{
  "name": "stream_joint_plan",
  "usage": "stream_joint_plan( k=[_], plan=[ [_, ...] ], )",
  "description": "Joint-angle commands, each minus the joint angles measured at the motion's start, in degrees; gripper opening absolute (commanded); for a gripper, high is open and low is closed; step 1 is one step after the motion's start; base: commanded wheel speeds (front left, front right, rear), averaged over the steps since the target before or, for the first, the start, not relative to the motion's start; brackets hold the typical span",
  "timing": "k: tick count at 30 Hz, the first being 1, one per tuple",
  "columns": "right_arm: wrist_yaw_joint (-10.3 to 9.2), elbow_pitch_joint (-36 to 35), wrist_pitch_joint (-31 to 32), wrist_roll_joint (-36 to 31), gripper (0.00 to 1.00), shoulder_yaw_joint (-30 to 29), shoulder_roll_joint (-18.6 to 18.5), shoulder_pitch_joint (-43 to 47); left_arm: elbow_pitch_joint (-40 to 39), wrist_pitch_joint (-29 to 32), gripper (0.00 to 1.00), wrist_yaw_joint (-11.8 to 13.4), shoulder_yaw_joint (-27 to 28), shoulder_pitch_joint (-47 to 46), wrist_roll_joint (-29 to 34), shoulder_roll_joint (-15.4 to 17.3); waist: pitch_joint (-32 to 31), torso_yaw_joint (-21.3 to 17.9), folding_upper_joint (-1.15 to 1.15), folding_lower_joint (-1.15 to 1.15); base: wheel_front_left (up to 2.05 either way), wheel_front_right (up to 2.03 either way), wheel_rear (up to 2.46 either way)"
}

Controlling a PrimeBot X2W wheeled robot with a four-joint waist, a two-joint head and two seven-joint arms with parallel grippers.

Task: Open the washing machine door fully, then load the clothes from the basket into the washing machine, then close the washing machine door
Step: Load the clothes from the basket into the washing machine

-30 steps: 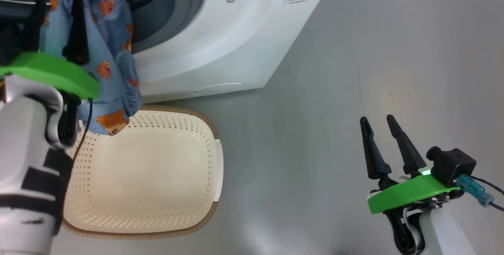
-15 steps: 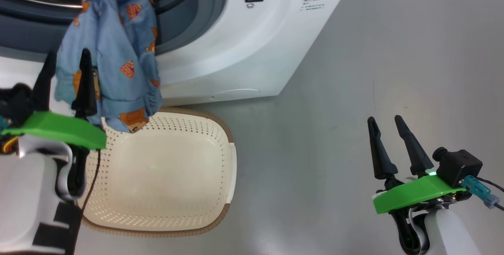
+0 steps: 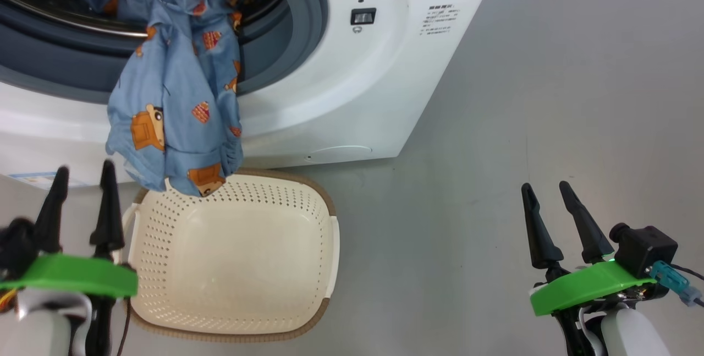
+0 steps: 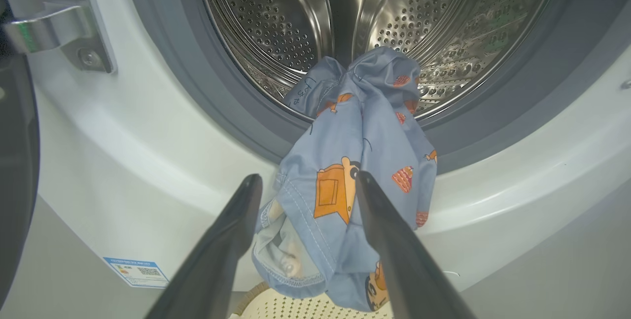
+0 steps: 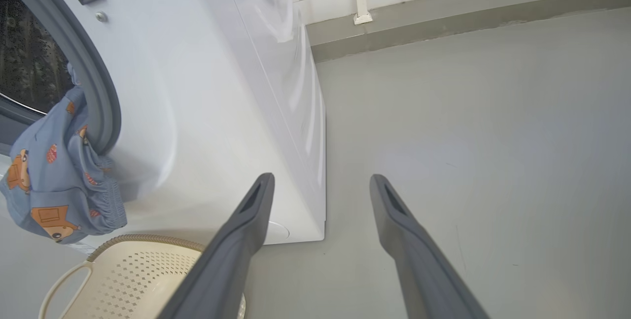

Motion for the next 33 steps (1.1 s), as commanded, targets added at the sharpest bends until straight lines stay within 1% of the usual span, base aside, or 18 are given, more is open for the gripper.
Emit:
stream_joint_plan(
  k=[1, 8, 17, 27, 33],
  plan=[
    [0.09, -1.16, -0.27, -0.11, 1.00, 1.46, -0.69, 1.63, -2.30, -0.30, 1.00, -0.09, 2.96, 1.40, 0.44, 1.47, -0.54, 0.06, 0.00, 0.00, 0.00, 0.00, 0.00],
    [0.09, -1.20, -0.27, -0.05, 1.00, 1.54, -1.11, 2.13, -6.64, -0.30, 1.00, -0.09, 4.79, 6.55, 0.96, 0.48, -1.07, 0.16, 0.00, 0.00, 0.00, 0.00, 0.00],
    [0.09, -1.29, -0.27, 0.04, 1.00, 1.76, -1.18, 2.05, -7.49, -0.30, 1.00, -0.09, 5.15, 7.88, 1.04, -0.24, -1.21, -0.01, 0.00, 0.00, 0.00, 0.00, 0.00],
    [0.09, -1.75, -0.27, -0.10, 1.00, 1.77, -0.66, 1.55, -4.95, -0.30, 1.00, -0.09, 1.48, 6.49, -0.12, -0.31, 0.37, -0.27, 0.00, 0.00, 0.00, 0.00, 0.00],
    [0.09, -2.08, -0.27, -0.19, 1.00, 1.79, -0.03, 0.71, -2.24, -0.30, 1.00, -0.09, -1.26, 4.39, -0.82, -1.03, 2.23, -0.62, 0.00, 0.00, 0.00, 0.00, 0.00]
  ],
)
